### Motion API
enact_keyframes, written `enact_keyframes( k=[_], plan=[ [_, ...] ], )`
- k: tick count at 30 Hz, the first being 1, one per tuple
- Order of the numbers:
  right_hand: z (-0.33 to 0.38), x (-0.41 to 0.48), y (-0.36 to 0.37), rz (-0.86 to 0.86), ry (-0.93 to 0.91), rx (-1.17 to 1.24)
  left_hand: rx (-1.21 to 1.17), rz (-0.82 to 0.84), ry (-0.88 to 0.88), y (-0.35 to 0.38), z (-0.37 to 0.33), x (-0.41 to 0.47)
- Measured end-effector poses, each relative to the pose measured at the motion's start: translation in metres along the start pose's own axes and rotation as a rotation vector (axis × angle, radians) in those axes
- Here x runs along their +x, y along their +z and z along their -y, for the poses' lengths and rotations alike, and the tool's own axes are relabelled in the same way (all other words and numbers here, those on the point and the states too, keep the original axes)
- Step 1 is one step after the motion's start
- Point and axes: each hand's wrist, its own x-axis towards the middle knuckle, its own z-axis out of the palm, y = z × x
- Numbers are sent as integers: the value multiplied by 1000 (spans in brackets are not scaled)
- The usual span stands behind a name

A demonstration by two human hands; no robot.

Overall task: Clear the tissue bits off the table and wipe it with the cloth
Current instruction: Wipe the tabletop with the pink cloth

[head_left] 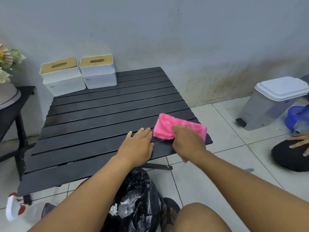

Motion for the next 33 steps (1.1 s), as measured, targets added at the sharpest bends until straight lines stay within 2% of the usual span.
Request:
enact_keyframes(
  k=[2, 4, 9, 12, 17, 20, 26, 28, 33],
  plan=[
    [-12, 21, -9, -39, 118, 13, -7, -1, -5, 0, -1, -2],
    [-8, 31, -8, -79, 142, 23, -15, -5, -3, -1, 0, -2],
    [38, 8, 35, 9, -106, -8, -30, -30, 35, 0, 4, 2],
    [32, 8, 26, -3, -144, 32, -32, -23, 34, 0, 6, 2],
    [-7, 41, 3, -107, 74, 64, -10, -30, 7, 3, 5, 1],
    [3, 45, 12, -94, 109, 67, 5, -33, 13, 5, 8, 4],
    [30, 9, 36, -14, -146, 9, -20, -51, -4, 8, 30, 18],
    [20, 24, 32, -17, -165, 21, -3, -25, -17, 9, 33, 21],
    [2, 84, 16, -93, 37, 37, 2, -11, -65, 6, 28, 26]
  ],
)
